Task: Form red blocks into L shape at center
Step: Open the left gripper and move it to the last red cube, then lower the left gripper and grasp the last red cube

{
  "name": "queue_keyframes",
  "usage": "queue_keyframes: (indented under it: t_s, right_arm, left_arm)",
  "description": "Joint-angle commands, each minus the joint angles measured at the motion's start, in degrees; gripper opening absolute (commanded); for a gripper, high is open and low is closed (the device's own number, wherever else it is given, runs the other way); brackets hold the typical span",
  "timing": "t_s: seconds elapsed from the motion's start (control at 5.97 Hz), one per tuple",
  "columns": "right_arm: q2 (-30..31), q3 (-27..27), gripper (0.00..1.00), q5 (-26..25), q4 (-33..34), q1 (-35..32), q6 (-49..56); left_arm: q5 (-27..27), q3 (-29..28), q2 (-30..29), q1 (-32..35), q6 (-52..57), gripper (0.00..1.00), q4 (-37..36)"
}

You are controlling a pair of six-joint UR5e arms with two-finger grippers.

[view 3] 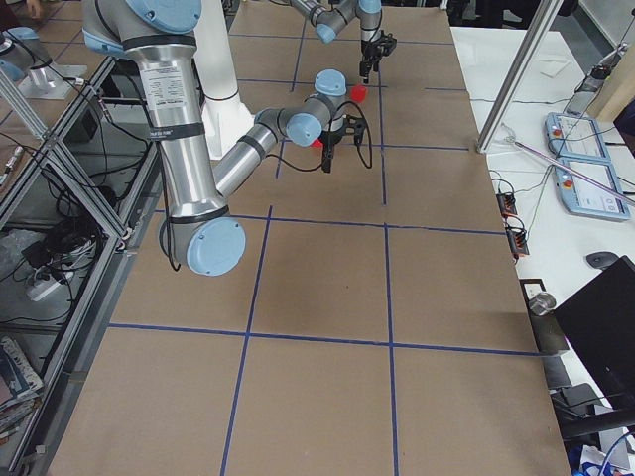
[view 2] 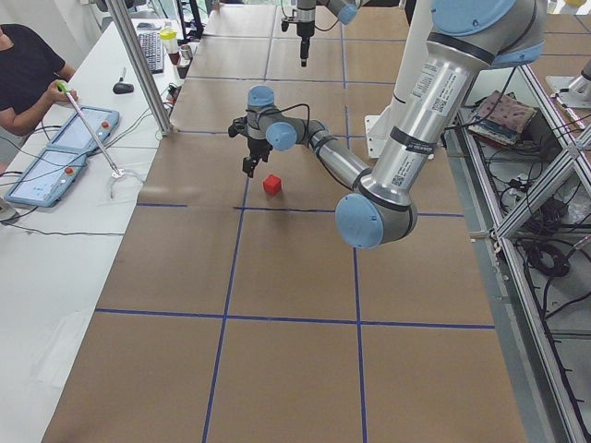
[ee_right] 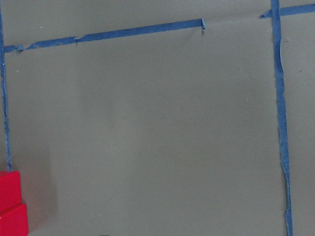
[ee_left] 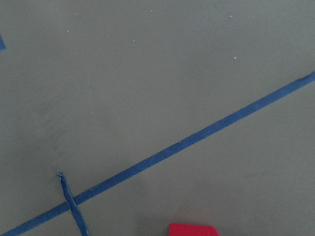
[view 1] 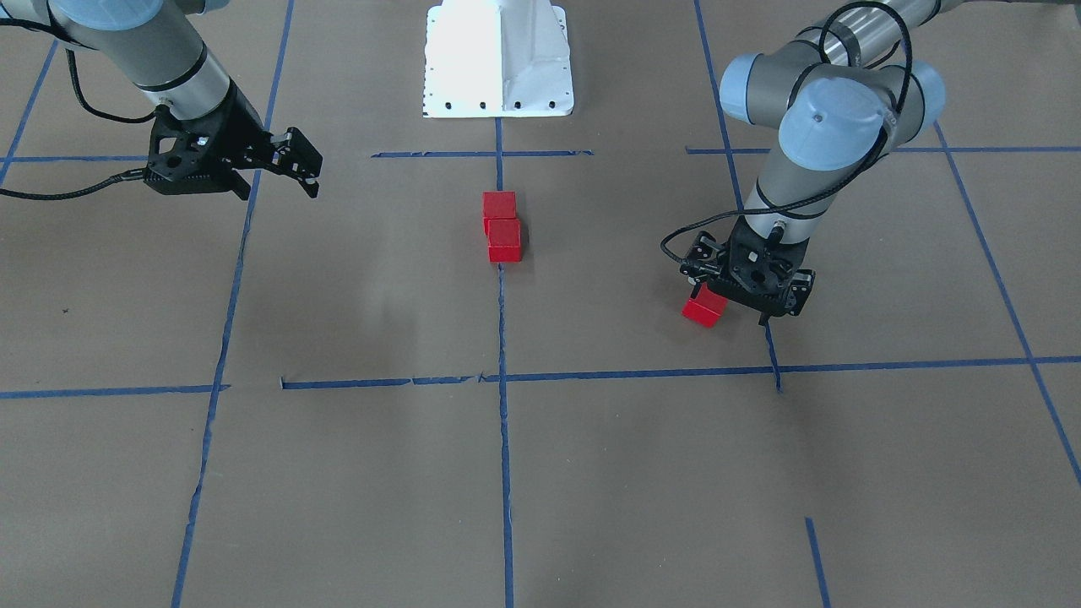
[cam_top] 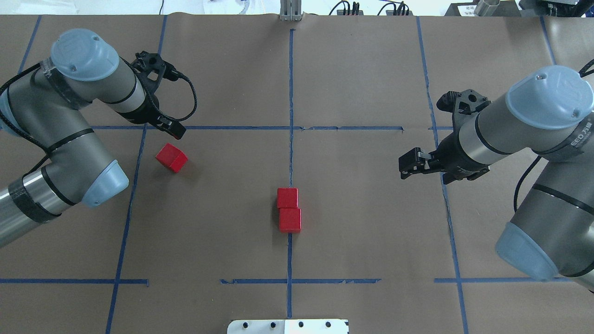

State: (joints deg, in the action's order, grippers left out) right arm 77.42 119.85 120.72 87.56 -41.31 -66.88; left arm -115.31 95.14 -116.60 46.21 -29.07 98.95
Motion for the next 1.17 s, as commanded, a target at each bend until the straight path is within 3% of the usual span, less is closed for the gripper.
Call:
queue_keyframes:
  t_s: [0.0,1.0]
  right_arm:
    - [-0.08,-0.23,1.00,-0.05,0.06,0.00,0.09]
    - [-0.08,-0.15,1.00,-0.05,0.07,-0.08,0.09]
  left_arm:
    - [-1.75,-0.48,0.05,-0.68,-0.63,1.00,0.63]
    - [-1.76,-3.02,0.23,-3.32,-0.37,1.00,0.72]
